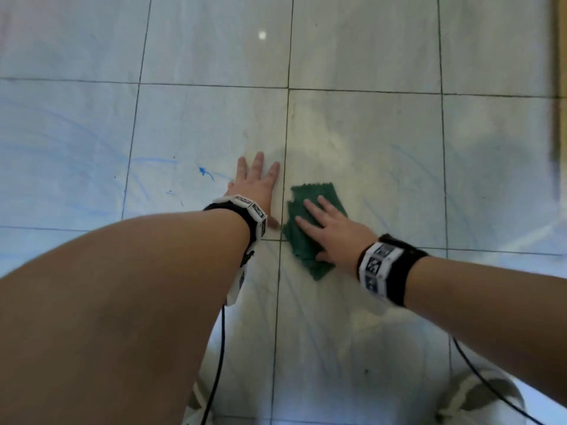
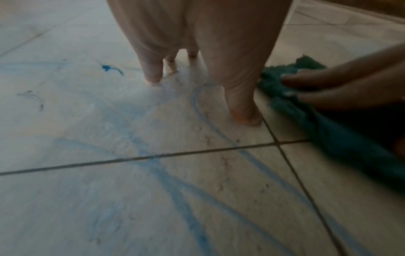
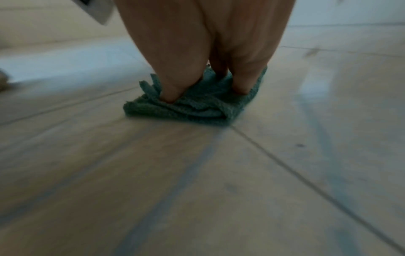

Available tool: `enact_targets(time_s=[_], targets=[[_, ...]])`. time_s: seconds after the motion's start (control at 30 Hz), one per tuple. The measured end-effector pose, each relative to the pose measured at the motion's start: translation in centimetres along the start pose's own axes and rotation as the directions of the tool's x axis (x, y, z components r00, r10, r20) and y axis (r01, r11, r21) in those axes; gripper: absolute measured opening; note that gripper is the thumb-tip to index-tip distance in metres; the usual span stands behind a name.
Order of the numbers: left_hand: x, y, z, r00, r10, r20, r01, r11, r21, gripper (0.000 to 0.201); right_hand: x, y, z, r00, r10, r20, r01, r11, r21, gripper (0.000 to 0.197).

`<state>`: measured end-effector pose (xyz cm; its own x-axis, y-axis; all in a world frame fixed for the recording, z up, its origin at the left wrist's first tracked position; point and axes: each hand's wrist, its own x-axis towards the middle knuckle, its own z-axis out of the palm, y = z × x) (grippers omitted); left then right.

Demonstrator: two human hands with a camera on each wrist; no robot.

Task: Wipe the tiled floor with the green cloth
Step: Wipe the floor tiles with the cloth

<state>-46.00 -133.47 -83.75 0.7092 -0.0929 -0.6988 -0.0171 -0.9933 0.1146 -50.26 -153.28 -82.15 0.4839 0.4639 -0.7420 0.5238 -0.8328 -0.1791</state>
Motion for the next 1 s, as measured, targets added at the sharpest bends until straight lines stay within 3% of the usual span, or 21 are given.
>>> enact_targets(time_s=[0.07,0.13,0.23,0.33,0.43,0.5,0.6,0.7,0.8,0.87,0.93,1.0], targets=[[-0.3,0.2,-0.1,1.0,-0.005,0.002,0.005,1.0,-0.014,0.13,0.3,3.9,-1.9,0.983,0.167,-0.076,-0.159,0.982,0.099,0.09],[-0.5,0.3,-0.2,1.0,-0.008,0.003,0.008,1.0,-0.025,0.129,1.5,8.3,-4.9,0.915,0.381,-0.132,-0.344,0.908,0.238,0.088],[-0.5,0.3,-0.3,1.0,-0.004,0.001,0.004,1.0,-0.019,0.128,3.4,11.2,-7.8,0.848,0.516,-0.121,-0.472,0.839,0.272,0.089],[-0.4,0.3,-0.2,1.0,-0.001,0.004,0.001,1.0,-0.013,0.129,3.3,7.3,-7.2,0.896,0.429,-0.118,-0.4,0.893,0.208,0.089],[0.0,0.4,-0.3,1.0,-0.003,0.005,0.003,1.0,0.005,0.129,1.1,0.0,-3.7,0.986,0.152,-0.076,-0.145,0.986,0.088,0.09],[0.2,0.5,-0.1,1.0,-0.011,-0.008,0.012,1.0,0.017,0.124,-0.6,-3.8,-0.7,1.0,0.004,-0.001,-0.004,1.0,0.025,0.091],[-0.2,0.4,-0.2,1.0,-0.021,-0.013,0.021,1.0,0.021,0.124,-0.7,-2.1,0.2,0.999,-0.024,0.032,0.023,0.999,0.04,0.091],[-0.5,0.7,-0.5,1.0,-0.02,0.001,0.02,0.998,0.054,0.129,-0.3,4.8,-2.5,0.98,0.189,-0.068,-0.178,0.974,0.139,0.091],[-0.6,1.2,-0.7,1.0,-0.023,-0.012,0.024,0.995,0.1,0.129,-0.6,12.9,-4.7,0.875,0.463,-0.139,-0.415,0.867,0.277,0.09],[-0.7,1.7,-0.9,1.0,0.006,-0.017,-0.004,0.991,0.133,0.127,-0.6,16.8,-5.4,0.799,0.593,-0.101,-0.534,0.776,0.334,0.091],[-0.8,2.5,-1.2,0.999,0.04,-0.027,-0.036,0.99,0.134,0.125,-0.2,17.9,-5.5,0.773,0.631,-0.064,-0.575,0.74,0.35,0.091],[-0.6,4.0,-1.5,0.997,0.069,-0.027,-0.065,0.991,0.121,0.124,-0.2,16.0,-5.7,0.798,0.597,-0.083,-0.549,0.777,0.309,0.09]])
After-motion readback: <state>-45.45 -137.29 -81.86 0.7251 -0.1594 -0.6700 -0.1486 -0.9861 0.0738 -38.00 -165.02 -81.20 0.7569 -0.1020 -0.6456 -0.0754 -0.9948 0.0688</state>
